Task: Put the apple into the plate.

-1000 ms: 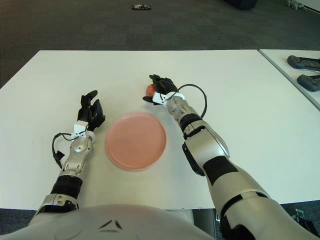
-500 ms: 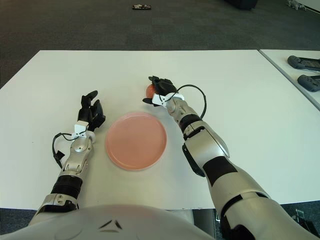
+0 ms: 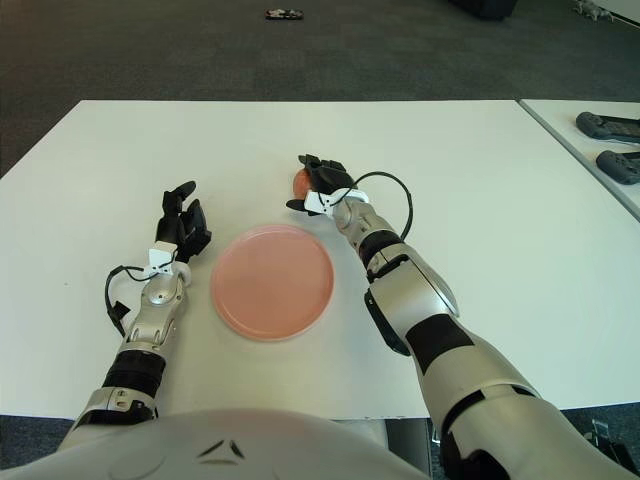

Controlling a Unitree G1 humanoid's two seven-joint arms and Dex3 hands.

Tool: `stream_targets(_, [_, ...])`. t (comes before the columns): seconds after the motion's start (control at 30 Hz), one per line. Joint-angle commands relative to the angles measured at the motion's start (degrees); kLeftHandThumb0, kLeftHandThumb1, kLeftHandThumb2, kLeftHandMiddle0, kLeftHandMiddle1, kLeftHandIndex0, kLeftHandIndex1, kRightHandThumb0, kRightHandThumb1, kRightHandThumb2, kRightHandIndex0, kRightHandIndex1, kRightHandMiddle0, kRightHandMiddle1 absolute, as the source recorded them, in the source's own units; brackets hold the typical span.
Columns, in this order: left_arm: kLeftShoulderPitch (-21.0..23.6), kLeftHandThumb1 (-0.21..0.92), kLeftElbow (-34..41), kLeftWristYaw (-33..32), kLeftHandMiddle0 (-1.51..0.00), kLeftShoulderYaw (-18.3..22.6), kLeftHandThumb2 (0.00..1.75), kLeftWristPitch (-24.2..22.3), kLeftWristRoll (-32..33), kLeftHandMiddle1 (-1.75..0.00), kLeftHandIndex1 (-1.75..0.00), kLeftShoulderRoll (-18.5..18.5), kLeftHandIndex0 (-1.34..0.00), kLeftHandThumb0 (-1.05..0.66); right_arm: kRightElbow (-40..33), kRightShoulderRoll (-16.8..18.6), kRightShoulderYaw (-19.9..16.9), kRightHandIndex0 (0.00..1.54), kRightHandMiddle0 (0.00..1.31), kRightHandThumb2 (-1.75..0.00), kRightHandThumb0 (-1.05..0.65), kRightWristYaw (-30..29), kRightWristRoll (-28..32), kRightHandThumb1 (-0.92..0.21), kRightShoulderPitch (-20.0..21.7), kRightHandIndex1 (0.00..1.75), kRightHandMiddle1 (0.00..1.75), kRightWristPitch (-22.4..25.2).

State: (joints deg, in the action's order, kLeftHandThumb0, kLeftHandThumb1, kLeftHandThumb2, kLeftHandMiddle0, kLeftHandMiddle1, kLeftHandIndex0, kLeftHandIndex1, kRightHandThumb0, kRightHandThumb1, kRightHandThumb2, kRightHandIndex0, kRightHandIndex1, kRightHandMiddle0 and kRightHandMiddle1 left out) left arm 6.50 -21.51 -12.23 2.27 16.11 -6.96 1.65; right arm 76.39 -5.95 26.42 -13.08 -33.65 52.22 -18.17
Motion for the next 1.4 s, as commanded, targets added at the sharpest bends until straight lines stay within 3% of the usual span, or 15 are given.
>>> stream_targets(0.0, [0.9, 0.92, -0.2, 0.1, -0.41, 0.2, 0.82, 0.8, 0.5, 0.00, -0.89, -0.2, 0.00, -0.74, 0.8, -0.1, 0.2, 0.10, 0.00, -0.45, -0.80, 0.1, -0.6, -0.92, -1.1, 0.19, 0.33, 0.9])
stream_targets(0.97, [0.7, 0.92, 0.0, 0.0, -0.42, 0.2, 0.79, 1.6, 0.9, -0.01, -0.88, -0.2, 0.00, -0.73, 1.4, -1.4, 0.9, 0.14, 0.00, -0.47, -0.78, -1.4, -1.8, -0.92, -2.0, 0.16, 0.38, 2.4])
stream_targets(1.37, [0.3, 0.92, 0.6, -0.1, -0.42, 0.3, 0.79, 1.4, 1.0, -0.01, -0.88, -0.2, 0.00, -0.73, 2.1, -2.0, 1.1, 0.22, 0.00, -0.46, -0.76, -3.2, -2.5, -0.92, -2.5, 0.20, 0.50, 3.5])
